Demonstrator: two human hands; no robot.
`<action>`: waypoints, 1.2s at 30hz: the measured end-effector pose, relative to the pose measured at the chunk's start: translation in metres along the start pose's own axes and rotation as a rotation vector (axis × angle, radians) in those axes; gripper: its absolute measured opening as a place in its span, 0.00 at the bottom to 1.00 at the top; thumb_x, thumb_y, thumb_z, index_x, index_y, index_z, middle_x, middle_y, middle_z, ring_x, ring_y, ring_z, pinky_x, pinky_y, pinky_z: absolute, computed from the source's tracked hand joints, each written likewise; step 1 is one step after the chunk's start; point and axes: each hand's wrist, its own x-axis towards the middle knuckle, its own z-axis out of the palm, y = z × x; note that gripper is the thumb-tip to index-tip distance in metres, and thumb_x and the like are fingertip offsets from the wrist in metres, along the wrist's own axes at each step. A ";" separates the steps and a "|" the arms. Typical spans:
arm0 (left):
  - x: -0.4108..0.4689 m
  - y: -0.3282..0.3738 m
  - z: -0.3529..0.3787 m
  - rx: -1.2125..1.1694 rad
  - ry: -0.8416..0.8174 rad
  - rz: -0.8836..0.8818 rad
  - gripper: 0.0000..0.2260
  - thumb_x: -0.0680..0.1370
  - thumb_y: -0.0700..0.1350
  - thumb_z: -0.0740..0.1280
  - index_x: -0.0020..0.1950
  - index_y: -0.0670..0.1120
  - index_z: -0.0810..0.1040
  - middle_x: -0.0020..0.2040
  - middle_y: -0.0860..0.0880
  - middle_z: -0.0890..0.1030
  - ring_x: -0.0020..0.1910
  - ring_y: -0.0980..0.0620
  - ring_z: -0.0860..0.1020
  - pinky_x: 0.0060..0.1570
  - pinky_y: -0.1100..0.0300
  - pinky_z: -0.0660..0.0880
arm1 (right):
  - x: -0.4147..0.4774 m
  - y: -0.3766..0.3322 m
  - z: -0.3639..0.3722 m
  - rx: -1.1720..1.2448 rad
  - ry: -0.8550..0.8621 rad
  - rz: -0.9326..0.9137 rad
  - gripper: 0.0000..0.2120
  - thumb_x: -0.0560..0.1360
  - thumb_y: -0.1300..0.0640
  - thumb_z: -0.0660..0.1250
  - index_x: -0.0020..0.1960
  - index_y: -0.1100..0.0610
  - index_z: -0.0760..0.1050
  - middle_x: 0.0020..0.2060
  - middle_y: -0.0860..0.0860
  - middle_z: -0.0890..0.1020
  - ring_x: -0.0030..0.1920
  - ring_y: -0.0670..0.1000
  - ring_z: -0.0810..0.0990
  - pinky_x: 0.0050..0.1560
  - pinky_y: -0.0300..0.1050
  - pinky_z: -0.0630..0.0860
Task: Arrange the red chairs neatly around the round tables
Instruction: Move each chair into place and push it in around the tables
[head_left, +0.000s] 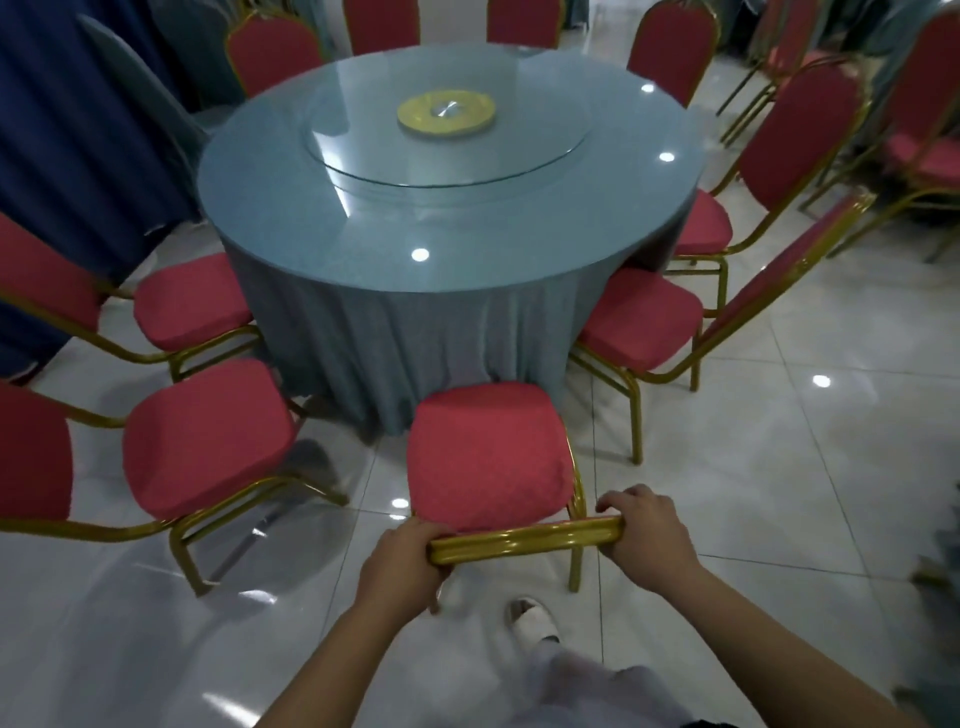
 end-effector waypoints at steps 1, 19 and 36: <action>0.016 0.006 -0.004 0.018 -0.011 -0.012 0.08 0.75 0.49 0.70 0.48 0.64 0.81 0.42 0.62 0.76 0.41 0.60 0.77 0.40 0.59 0.76 | 0.018 -0.001 -0.009 0.011 -0.003 -0.002 0.15 0.73 0.49 0.72 0.60 0.43 0.77 0.57 0.49 0.75 0.61 0.55 0.71 0.59 0.57 0.76; 0.170 0.056 -0.071 0.098 -0.072 -0.178 0.09 0.75 0.38 0.69 0.38 0.51 0.81 0.36 0.49 0.82 0.39 0.48 0.81 0.41 0.53 0.77 | 0.191 -0.027 -0.080 0.018 -0.062 -0.127 0.05 0.70 0.56 0.64 0.41 0.46 0.70 0.42 0.47 0.71 0.53 0.57 0.74 0.54 0.56 0.73; 0.149 0.063 -0.063 0.099 -0.025 -0.217 0.13 0.77 0.37 0.66 0.39 0.54 0.81 0.37 0.50 0.82 0.41 0.49 0.81 0.46 0.51 0.78 | 0.176 -0.016 -0.061 0.061 0.008 -0.138 0.10 0.72 0.60 0.65 0.49 0.47 0.75 0.47 0.47 0.71 0.57 0.54 0.72 0.59 0.58 0.71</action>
